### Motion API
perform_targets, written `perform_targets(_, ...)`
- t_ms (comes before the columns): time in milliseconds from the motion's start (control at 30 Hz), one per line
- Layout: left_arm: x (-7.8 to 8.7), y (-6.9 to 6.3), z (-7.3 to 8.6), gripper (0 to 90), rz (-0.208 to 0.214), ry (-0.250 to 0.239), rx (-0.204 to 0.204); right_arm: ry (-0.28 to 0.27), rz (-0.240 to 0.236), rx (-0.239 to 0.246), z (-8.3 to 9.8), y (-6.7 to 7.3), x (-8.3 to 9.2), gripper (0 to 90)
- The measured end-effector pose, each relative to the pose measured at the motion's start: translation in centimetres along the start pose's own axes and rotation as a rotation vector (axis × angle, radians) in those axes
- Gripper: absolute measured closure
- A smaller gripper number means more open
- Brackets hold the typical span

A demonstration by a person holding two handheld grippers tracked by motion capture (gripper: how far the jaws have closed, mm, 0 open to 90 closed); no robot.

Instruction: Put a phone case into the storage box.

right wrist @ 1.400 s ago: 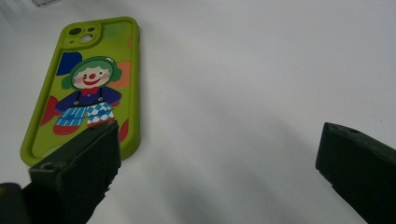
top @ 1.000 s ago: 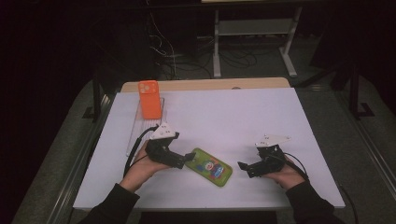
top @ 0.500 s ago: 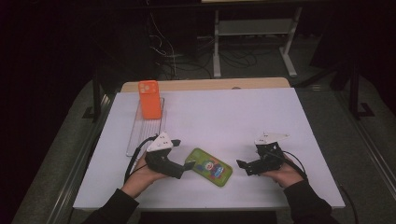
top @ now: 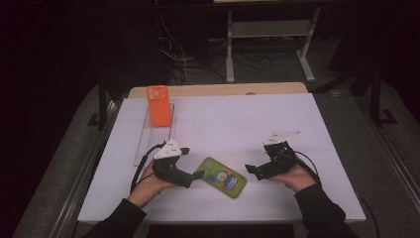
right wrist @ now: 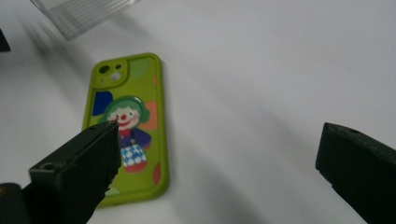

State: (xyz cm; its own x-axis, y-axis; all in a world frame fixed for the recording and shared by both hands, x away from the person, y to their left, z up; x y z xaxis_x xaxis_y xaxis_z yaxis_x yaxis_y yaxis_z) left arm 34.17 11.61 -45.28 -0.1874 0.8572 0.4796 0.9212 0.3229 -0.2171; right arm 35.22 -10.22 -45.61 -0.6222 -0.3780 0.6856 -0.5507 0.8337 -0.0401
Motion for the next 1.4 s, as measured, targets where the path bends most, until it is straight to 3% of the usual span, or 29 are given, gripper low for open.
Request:
perform_targets(167,0.0,0.0,0.0,2.9,0.001,0.001,0.0,0.002,-0.035,0.021,-1.3,1.4,-0.8,0.0)
perform_targets(667,0.1,0.0,0.1,2.9,0.002,-0.009,0.014,-0.033,-0.081,0.082,-4.6,4.8,-2.9,0.0)
perform_targets(1067,0.1,0.1,0.1,2.9,0.001,-0.007,0.015,0.016,-0.097,0.132,-3.4,6.3,-3.2,0.0)
perform_targets(1400,0.0,0.1,0.1,3.0,-0.003,-0.002,0.017,0.089,-0.089,0.184,-1.8,7.5,-4.0,0.0)
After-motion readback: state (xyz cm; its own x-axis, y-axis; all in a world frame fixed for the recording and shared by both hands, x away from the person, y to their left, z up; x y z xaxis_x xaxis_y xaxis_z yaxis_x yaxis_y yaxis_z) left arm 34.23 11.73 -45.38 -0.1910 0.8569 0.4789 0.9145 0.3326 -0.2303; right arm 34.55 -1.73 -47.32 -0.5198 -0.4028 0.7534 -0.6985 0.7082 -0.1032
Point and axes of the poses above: each handheld gripper's, and its own axes: x roughly backward along the jaws, z roughly out of its underside, y roughly to its left, the point moved 9 cm from there along -x, roughly forward along the jaws, and after that the axes turned 15 degrees about z, right-handed, at the moved point
